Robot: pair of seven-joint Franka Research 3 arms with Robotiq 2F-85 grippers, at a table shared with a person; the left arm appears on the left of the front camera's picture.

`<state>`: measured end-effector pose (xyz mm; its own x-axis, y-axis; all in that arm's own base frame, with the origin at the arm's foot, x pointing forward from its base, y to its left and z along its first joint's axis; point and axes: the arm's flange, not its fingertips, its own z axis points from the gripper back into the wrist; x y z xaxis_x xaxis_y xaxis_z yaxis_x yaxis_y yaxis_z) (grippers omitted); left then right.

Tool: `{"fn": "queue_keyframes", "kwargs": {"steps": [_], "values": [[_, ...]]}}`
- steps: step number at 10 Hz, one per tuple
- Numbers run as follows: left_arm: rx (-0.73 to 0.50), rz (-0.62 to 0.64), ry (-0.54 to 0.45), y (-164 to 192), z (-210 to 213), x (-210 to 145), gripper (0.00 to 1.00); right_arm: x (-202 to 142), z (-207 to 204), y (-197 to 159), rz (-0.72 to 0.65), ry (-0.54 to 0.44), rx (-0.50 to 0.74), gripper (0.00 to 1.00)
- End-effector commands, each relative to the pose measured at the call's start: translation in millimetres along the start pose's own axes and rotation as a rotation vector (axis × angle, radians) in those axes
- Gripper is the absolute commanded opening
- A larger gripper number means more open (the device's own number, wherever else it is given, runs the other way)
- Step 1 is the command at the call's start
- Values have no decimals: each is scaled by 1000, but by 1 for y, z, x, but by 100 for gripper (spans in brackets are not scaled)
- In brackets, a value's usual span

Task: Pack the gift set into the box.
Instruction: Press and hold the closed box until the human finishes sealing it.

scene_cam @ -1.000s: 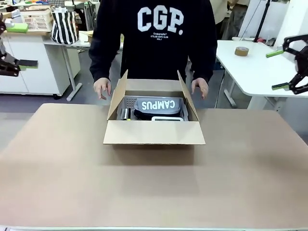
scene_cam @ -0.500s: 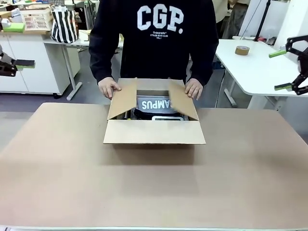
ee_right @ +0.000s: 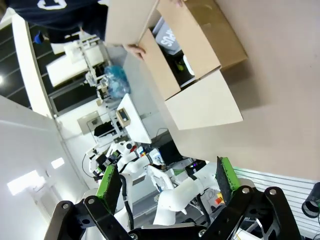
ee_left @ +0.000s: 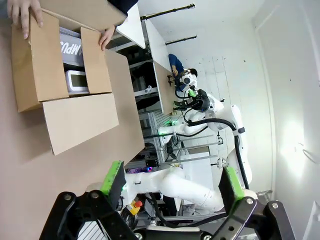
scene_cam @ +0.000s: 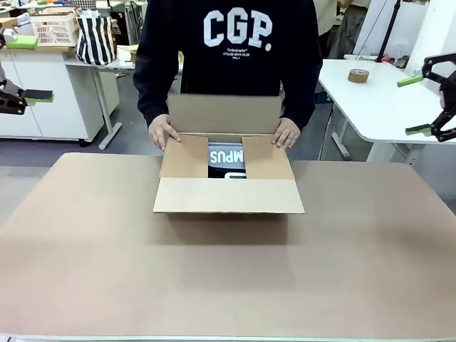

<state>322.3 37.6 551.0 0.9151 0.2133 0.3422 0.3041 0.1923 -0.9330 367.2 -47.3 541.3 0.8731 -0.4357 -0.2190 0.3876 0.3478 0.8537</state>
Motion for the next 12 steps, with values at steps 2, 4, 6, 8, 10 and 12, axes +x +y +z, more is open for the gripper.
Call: {"fn": "queue_keyframes", "kwargs": {"steps": [2,4,6,8,10,12], "values": [[-20,-15,-3,-1,-1,0,100,1,1,0,27,5,-4,100],[-20,-15,-3,-1,-1,0,100,1,1,0,27,5,-4,100],[-20,-15,-3,-1,-1,0,100,1,1,0,27,5,-4,100],[-20,-15,-3,-1,-1,0,100,1,1,0,27,5,-4,100],[-20,-15,-3,-1,-1,0,100,1,1,0,27,5,-4,100],[-20,-15,-3,-1,-1,0,100,1,1,0,27,5,-4,100]]}}
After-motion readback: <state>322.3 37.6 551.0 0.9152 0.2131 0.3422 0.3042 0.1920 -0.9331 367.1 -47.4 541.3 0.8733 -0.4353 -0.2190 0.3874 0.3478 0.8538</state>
